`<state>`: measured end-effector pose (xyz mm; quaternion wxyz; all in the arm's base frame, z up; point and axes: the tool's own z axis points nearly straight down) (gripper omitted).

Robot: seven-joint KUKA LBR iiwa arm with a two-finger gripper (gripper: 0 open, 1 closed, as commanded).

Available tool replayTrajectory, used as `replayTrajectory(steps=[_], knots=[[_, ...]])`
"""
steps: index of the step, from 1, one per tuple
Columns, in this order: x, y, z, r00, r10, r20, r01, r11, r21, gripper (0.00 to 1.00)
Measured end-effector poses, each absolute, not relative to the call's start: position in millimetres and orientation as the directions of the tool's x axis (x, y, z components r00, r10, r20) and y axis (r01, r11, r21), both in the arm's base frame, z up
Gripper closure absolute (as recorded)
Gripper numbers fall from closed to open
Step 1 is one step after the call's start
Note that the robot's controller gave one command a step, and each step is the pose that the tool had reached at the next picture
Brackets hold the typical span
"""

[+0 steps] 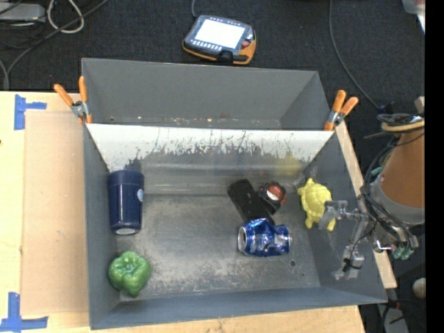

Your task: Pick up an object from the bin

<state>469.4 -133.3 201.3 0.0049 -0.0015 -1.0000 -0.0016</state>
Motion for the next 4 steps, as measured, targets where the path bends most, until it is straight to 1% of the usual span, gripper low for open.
replayTrajectory(steps=[1, 2, 3, 4], knots=[[471.4, -132.5, 205.0, -1.000, -0.002, 0.002, -0.002, 1.000, 0.001, 0.00], [525.6, -56.5, 68.3, -0.997, -0.082, -0.001, -0.082, 0.997, 0.001, 0.00], [531.5, -47.5, 136.0, -1.000, -0.016, -0.012, -0.016, 1.000, -0.003, 0.00], [526.3, -54.1, 66.8, -0.998, -0.064, -0.002, -0.064, 0.998, 0.002, 0.00]])
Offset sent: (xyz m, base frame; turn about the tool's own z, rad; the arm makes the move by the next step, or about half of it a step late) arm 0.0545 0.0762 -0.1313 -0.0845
